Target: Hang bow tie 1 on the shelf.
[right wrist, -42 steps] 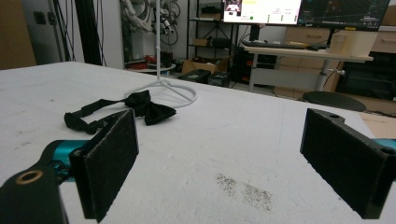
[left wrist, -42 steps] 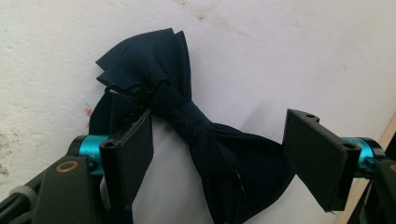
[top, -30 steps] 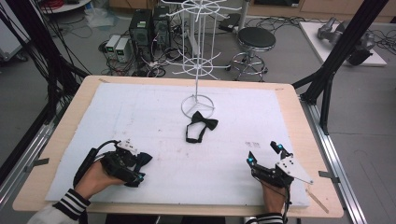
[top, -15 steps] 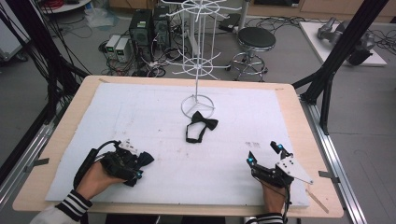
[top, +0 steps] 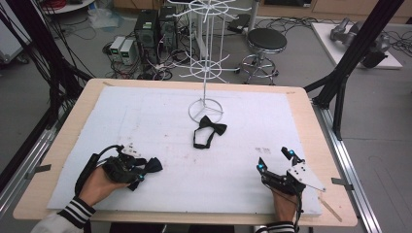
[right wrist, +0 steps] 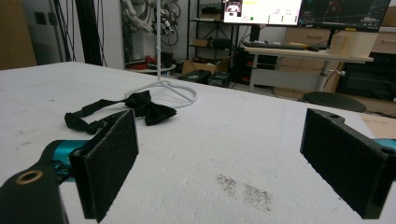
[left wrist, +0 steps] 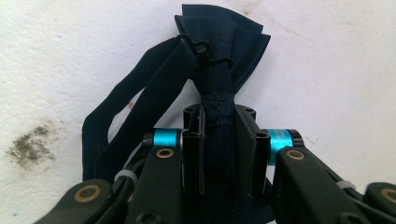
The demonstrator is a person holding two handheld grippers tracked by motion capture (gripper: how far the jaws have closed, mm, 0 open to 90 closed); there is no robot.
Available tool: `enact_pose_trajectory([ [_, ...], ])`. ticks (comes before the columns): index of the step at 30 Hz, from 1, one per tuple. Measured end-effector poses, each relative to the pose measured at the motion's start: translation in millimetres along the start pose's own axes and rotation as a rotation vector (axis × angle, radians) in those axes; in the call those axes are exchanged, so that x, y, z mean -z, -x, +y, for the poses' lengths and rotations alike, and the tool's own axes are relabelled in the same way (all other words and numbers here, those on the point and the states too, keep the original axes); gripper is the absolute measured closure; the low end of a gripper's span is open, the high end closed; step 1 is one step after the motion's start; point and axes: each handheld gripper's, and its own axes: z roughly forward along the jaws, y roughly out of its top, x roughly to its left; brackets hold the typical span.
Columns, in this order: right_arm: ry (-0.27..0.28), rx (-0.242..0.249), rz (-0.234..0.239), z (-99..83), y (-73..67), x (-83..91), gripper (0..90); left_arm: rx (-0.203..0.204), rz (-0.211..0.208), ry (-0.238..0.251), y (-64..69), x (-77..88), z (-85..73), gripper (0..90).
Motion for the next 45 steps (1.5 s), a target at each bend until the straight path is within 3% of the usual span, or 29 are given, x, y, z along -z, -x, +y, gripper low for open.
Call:
enact_pose_trajectory([
  [5, 0.002, 0.002, -0.001, 0.0, 0.0, -0.2, 10.7, 0.003, 0.001, 0.045, -0.7, 4.9, 1.1, 74.2],
  [21, 0.003, 0.004, 0.001, 0.0, -0.2, -0.1, 10.7, -0.026, -0.059, 0.203, -3.7, 23.9, 7.2, 74.2],
  [37, 0.0, 0.006, -0.001, 0.0, -0.4, 0.0, 10.7, 0.021, -0.138, 0.384, -16.8, 42.0, 22.0, 74.4],
  [45, -0.001, 0.009, -0.001, 0.0, -0.5, 0.0, 10.7, 0.004, -0.147, 0.453, -24.9, 48.4, 30.2, 74.4],
])
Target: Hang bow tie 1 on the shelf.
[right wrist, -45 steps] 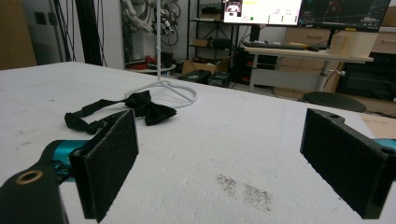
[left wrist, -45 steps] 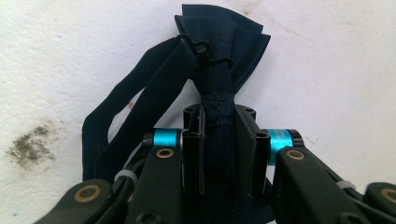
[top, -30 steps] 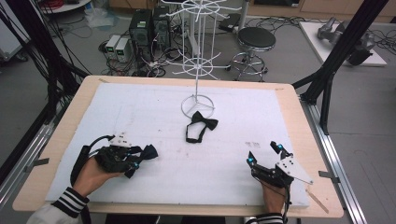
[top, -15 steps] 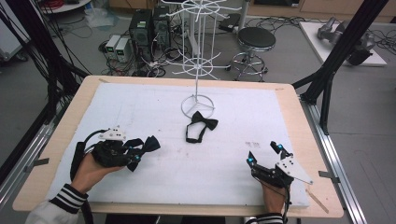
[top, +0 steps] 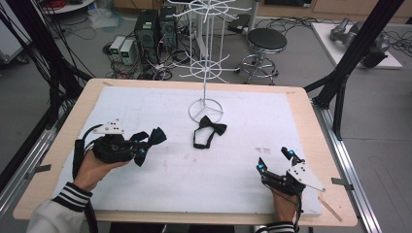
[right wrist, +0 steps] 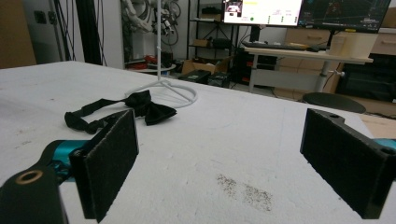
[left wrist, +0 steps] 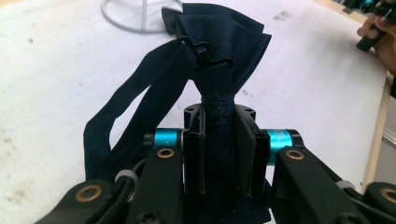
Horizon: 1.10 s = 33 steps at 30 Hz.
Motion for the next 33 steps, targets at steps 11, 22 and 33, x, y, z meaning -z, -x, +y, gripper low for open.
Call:
enact_pose_trajectory([
  [11, 0.003, -0.003, 0.001, -0.1, 0.0, 0.1, 10.7, -0.021, -0.015, 0.084, -6.6, -6.5, 21.0, 74.6],
  [22, 0.005, 0.0, 0.001, -0.1, 0.4, -0.1, 10.7, -0.018, -0.024, 0.15, -12.9, -13.1, 39.1, 74.6],
  [33, 0.006, -0.005, 0.0, -0.1, 0.4, 0.1, 10.7, -0.045, -0.034, 0.199, -16.6, -17.2, 63.6, 74.6],
])
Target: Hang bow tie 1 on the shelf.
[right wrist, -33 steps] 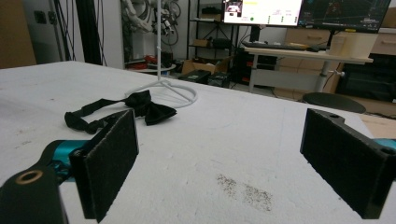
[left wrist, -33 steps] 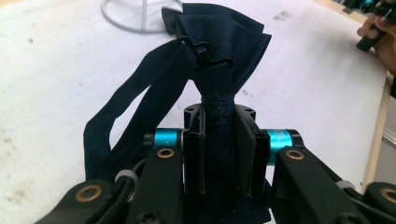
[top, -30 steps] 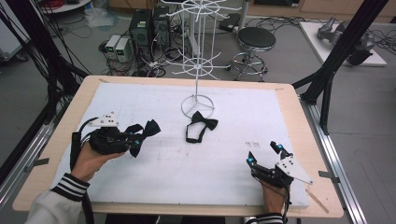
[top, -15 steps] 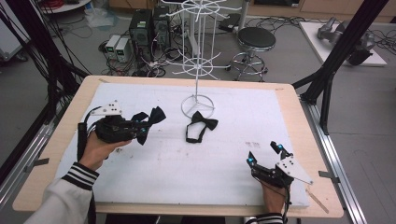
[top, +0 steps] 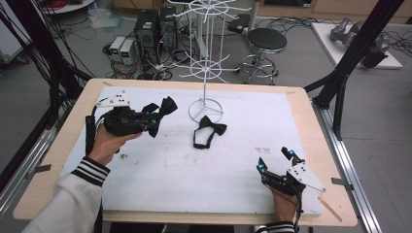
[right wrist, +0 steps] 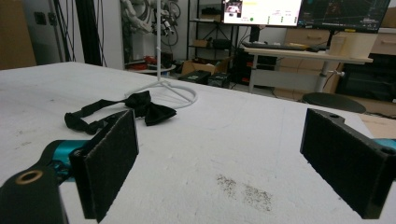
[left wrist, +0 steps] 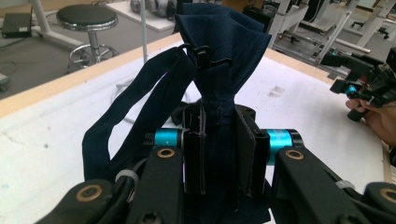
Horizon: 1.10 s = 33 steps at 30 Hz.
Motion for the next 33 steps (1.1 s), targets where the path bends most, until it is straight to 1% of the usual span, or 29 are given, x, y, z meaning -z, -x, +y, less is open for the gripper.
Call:
enact_pose_trajectory([
  [5, -0.001, -0.004, 0.004, -0.1, 0.1, 0.3, 10.7, -0.008, 0.001, 0.01, -1.8, -4.4, 11.9, 74.6],
  [13, -0.004, -0.013, 0.003, -0.1, 0.5, 0.2, 10.7, -0.034, -0.022, 0.024, -5.7, -14.6, 28.3, 74.5],
  [16, -0.003, -0.017, 0.003, 0.0, 0.6, 0.1, 10.7, -0.039, -0.021, 0.029, -8.2, -19.3, 33.2, 74.5],
  [20, -0.002, -0.014, 0.002, 0.0, 0.6, 0.1, 10.7, -0.032, -0.022, 0.044, -13.7, -25.6, 40.1, 74.5],
  [23, -0.001, -0.006, 0.004, -0.1, 0.7, -0.1, 10.7, -0.033, -0.015, 0.05, -17.2, -28.6, 44.4, 74.5],
  [24, -0.002, -0.003, 0.005, 0.0, 0.5, -0.1, 10.7, -0.029, -0.022, 0.051, -18.7, -29.6, 45.8, 74.5],
  [27, -0.003, 0.002, 0.006, 0.0, -0.1, -0.2, 10.7, -0.031, -0.012, 0.056, -21.7, -32.4, 49.0, 74.6],
  [33, -0.001, 0.003, 0.007, 0.0, 0.0, -0.2, 10.7, -0.04, -0.013, 0.065, -24.9, -36.3, 51.3, 74.5],
])
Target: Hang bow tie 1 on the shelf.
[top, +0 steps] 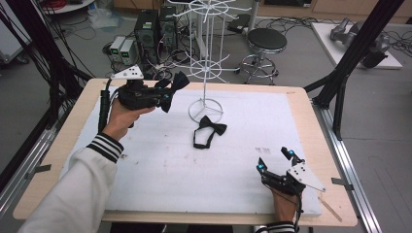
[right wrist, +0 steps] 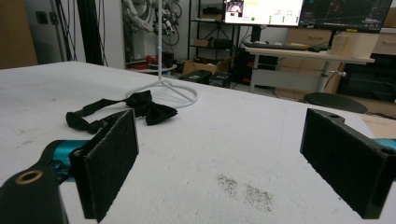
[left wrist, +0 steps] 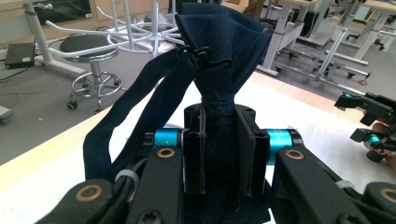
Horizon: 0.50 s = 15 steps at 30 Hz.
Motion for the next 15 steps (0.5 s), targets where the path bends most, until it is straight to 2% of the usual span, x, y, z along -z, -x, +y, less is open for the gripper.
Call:
enact_pose_trajectory([
  [10, 0.002, 0.0, -0.001, 0.0, 0.1, 0.0, 10.7, -0.017, -0.013, 0.031, -8.9, -6.0, 7.6, 74.5],
  [15, 0.0, -0.006, -0.003, -0.1, -0.1, 0.2, 10.7, -0.008, -0.033, 0.048, -13.8, -11.4, 14.1, 74.5],
])
